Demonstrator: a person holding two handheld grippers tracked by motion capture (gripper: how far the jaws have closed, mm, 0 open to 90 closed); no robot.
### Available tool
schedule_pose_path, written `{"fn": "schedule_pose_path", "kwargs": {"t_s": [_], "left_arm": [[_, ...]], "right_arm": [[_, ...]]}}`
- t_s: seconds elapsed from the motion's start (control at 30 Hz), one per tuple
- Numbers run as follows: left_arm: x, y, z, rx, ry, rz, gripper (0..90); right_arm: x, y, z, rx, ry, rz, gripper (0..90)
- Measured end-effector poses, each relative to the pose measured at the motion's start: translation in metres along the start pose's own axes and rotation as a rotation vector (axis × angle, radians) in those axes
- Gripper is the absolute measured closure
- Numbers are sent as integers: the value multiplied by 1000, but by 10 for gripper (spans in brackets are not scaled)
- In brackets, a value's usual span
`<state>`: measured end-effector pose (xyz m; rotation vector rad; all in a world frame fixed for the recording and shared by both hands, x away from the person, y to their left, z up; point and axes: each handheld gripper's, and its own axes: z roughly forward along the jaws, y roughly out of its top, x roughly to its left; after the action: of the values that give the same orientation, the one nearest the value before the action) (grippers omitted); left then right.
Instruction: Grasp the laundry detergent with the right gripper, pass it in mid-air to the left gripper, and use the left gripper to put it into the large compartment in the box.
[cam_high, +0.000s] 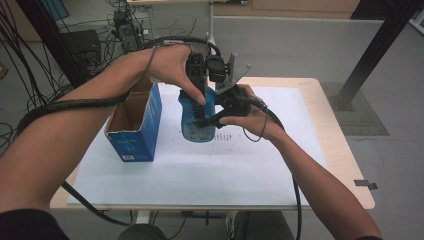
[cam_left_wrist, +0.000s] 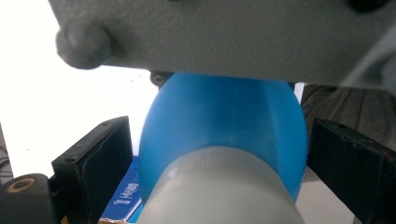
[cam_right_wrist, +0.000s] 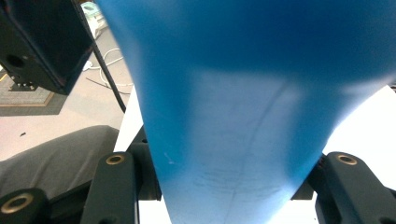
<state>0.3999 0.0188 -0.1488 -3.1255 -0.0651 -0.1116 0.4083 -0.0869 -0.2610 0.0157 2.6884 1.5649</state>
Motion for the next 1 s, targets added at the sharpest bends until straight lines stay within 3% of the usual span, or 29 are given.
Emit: {"fn": "schedule_pose_path", "kwargs": {"t_s": [0.37, 1.0], "left_arm": [[1, -1, -2, -11, 8, 2, 135], [-1, 0, -2, -14, 15, 26, 362]], "right_arm": [[1, 0, 0, -5, 1, 5, 443], [4, 2, -1, -2, -21, -25, 442]]}}
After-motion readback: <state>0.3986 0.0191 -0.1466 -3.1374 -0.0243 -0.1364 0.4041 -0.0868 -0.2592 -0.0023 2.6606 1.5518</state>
